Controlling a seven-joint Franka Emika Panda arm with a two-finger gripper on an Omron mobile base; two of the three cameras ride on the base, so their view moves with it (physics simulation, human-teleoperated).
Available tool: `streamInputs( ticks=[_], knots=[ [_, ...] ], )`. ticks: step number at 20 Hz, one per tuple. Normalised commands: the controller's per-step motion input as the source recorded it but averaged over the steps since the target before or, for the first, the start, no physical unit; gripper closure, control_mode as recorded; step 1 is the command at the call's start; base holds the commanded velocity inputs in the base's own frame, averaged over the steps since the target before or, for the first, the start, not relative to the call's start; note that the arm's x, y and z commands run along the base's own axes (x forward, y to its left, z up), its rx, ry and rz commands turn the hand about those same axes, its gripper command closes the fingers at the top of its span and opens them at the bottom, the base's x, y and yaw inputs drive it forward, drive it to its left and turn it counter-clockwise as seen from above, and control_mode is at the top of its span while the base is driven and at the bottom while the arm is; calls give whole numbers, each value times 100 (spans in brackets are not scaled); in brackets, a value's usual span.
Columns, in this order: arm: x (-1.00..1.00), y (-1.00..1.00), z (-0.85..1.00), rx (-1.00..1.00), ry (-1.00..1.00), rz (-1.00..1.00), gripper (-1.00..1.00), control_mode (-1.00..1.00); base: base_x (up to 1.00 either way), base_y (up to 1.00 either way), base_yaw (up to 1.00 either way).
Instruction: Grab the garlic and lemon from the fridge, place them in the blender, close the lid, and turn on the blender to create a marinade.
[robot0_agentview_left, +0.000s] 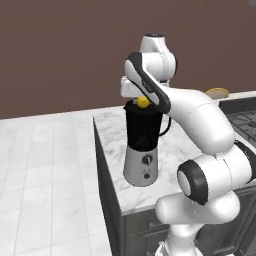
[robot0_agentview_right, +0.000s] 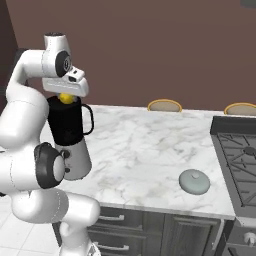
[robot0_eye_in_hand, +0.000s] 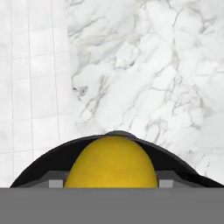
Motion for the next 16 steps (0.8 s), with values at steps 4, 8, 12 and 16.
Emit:
streamInputs(
  ticks=[4, 8, 12, 16],
  knots=[
    [45, 20, -51, 0, 10, 0, 100, -100, 0, 0, 0],
    [6, 32, -55, -3, 2, 1, 100, -100, 0, 0, 0],
    [-12, 24, -68, -5, 0, 3, 100, -100, 0, 0, 0],
    [-54, 2, -68, -4, 0, 3, 100, -100, 0, 0, 0]
  ],
)
